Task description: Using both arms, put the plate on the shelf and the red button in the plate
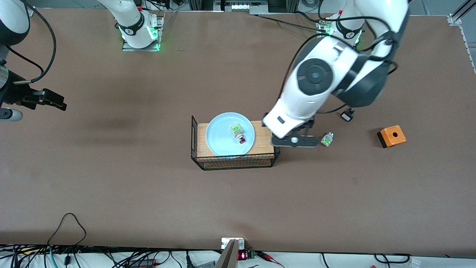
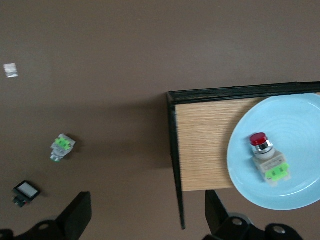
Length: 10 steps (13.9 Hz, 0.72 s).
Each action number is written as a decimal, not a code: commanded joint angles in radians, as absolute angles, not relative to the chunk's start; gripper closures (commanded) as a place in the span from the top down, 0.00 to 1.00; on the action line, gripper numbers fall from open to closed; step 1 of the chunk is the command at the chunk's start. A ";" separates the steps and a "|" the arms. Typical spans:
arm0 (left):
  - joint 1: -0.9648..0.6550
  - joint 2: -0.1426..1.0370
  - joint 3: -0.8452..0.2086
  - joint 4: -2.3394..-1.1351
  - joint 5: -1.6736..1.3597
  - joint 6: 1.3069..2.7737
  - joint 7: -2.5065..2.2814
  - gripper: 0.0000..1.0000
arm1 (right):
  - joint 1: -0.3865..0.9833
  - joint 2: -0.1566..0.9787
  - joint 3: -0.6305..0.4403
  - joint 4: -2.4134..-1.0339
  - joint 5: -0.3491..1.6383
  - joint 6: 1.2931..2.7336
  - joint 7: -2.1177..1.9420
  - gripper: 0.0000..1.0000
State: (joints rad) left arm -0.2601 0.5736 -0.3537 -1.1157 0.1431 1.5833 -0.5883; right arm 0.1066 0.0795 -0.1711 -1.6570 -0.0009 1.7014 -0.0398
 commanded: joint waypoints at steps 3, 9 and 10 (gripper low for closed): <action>-0.103 0.470 -0.365 -1.118 0.158 1.441 -0.421 1.00 | 0.107 0.063 -0.164 -1.660 0.000 1.700 -0.037 1.00; 0.015 0.339 -0.284 -1.185 0.112 1.399 -0.129 1.00 | 0.107 0.063 -0.164 -1.660 0.000 1.700 -0.037 1.00; 0.018 0.278 -0.249 -1.263 0.072 1.410 -0.123 1.00 | 0.107 0.063 -0.164 -1.660 0.000 1.700 -0.037 1.00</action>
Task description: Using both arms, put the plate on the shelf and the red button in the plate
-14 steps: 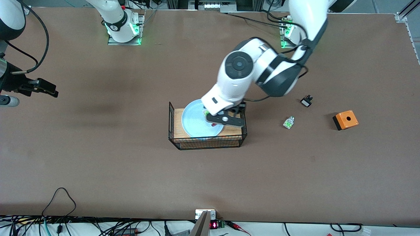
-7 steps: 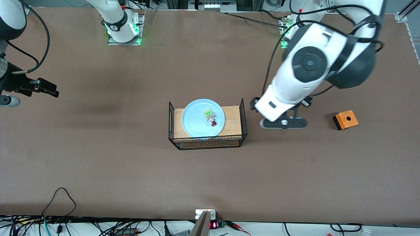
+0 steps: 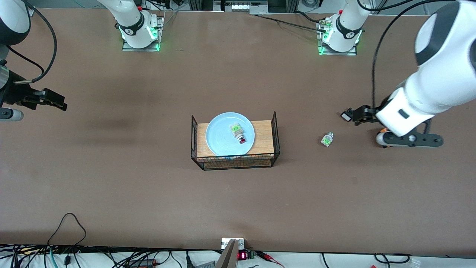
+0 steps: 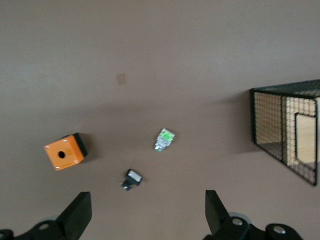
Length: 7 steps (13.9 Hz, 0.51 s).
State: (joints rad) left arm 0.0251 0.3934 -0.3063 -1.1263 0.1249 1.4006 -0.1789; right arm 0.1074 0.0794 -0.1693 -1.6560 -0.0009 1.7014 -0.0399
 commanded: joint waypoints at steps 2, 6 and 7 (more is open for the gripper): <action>0.043 0.168 -0.168 -1.406 0.002 1.463 -0.097 1.00 | 0.107 0.063 -0.164 -1.660 0.000 1.700 -0.037 1.00; 0.063 0.002 -0.104 -1.675 0.008 1.610 0.037 1.00 | 0.115 0.063 -0.164 -1.660 0.000 1.700 -0.037 1.00; 0.061 -0.018 -0.083 -1.716 0.008 1.644 0.034 1.00 | 0.115 0.064 -0.164 -1.660 0.000 1.700 -0.037 1.00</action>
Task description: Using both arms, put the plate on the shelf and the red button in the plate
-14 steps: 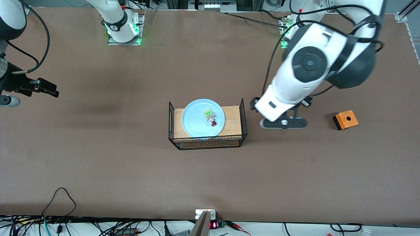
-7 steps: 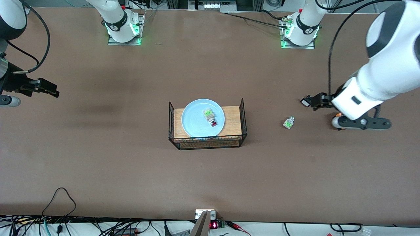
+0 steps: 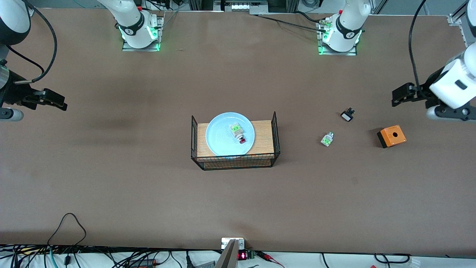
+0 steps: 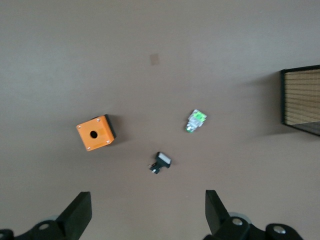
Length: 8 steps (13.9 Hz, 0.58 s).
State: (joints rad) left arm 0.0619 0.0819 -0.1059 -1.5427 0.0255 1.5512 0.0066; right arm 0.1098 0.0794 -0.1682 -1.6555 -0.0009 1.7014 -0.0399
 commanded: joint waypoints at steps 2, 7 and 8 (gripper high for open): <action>0.013 -0.058 -0.025 -1.765 0.009 1.706 0.038 1.00 | 0.120 0.064 -0.164 -1.660 0.000 1.700 -0.029 1.00; -0.006 -0.023 -0.038 -1.731 0.021 1.635 0.040 1.00 | 0.120 0.064 -0.164 -1.660 0.000 1.700 -0.034 1.00; -0.011 -0.015 -0.041 -1.714 0.021 1.615 0.046 1.00 | 0.120 0.064 -0.164 -1.660 0.000 1.700 -0.032 1.00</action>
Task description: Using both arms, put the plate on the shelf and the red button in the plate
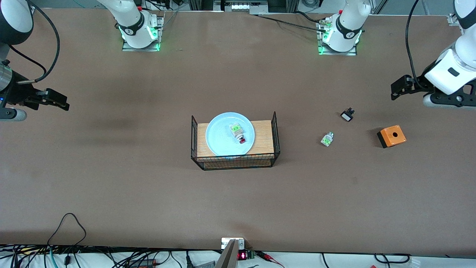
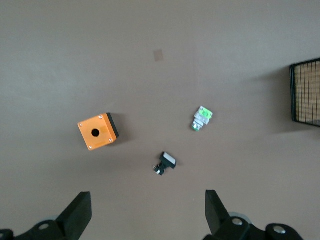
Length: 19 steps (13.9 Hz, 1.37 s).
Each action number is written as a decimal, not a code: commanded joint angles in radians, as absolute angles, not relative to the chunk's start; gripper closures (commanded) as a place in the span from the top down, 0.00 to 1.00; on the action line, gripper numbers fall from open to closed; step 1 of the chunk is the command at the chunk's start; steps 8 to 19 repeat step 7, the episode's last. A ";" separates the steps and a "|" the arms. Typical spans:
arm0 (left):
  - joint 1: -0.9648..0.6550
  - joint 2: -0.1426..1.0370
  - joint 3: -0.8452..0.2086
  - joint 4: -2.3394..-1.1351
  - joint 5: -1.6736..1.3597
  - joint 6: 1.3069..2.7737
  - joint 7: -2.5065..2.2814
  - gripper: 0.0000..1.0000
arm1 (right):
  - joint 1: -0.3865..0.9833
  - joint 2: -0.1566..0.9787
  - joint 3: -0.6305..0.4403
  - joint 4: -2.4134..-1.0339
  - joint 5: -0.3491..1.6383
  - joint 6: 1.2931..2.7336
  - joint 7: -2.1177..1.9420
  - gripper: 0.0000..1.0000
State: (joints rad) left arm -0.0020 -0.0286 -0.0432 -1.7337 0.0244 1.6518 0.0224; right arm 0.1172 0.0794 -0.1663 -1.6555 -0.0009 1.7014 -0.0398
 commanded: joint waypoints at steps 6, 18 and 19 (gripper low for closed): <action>-0.005 -0.014 -0.040 -1.712 0.020 1.594 0.044 1.00 | 0.120 0.064 -0.164 -1.660 0.000 1.700 -0.038 1.00; 0.000 -0.009 -0.038 -1.710 0.020 1.600 0.046 1.00 | 0.121 0.064 -0.164 -1.661 0.000 1.700 -0.040 1.00; 0.000 -0.009 -0.038 -1.710 0.020 1.600 0.046 1.00 | 0.121 0.064 -0.164 -1.661 0.000 1.700 -0.040 1.00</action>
